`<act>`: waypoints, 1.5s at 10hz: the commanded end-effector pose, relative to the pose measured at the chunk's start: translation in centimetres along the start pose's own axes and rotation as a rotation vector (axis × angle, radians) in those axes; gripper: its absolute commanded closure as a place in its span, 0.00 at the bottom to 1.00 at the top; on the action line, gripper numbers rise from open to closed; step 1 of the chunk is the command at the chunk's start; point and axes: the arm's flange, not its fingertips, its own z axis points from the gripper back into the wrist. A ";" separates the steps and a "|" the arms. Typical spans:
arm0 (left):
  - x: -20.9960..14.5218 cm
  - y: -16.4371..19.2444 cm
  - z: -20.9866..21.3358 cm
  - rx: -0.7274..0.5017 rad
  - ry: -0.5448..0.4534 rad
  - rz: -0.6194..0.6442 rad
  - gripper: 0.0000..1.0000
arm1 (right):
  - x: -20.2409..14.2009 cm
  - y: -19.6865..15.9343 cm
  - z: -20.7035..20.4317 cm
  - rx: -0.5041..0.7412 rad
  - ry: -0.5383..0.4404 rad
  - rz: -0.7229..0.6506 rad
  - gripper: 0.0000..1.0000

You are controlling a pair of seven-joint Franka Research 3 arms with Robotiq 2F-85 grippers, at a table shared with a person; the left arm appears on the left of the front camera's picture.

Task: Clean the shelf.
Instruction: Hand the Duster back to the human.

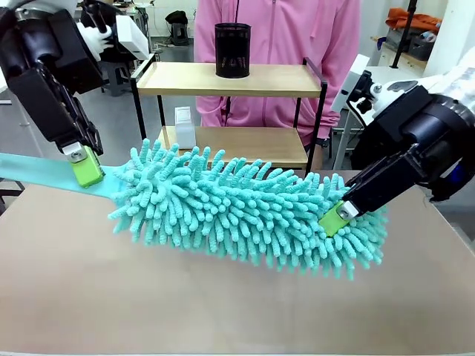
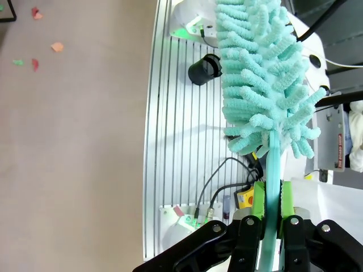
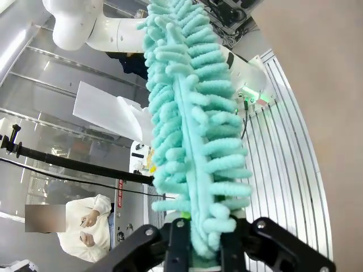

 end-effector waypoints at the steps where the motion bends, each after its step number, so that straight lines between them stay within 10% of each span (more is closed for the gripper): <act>1: 0.3 -0.3 0.4 0.012 -0.021 -0.023 0.68 | 0.3 -0.2 0.3 0.000 0.018 0.030 1.00; 2: 0.3 -0.3 0.4 0.029 -0.028 -0.031 0.32 | 0.2 -0.2 0.4 -0.002 0.015 0.029 1.00; 4: -0.1 -0.3 1.6 0.033 -0.087 -0.024 0.00 | -0.2 -0.5 1.2 -0.006 -0.009 0.019 1.00; 6: -2.0 0.6 5.6 0.172 -0.313 0.063 0.00 | -1.2 -1.1 3.3 0.008 -0.021 -0.021 1.00; 11: -13.2 4.4 17.1 0.621 -1.247 0.545 0.00 | -7.3 -0.6 13.9 0.107 -0.092 -0.094 1.00; 15: -19.8 11.9 17.4 0.668 -1.759 0.839 0.00 | -14.3 -1.0 24.1 -0.009 -0.718 -0.127 1.00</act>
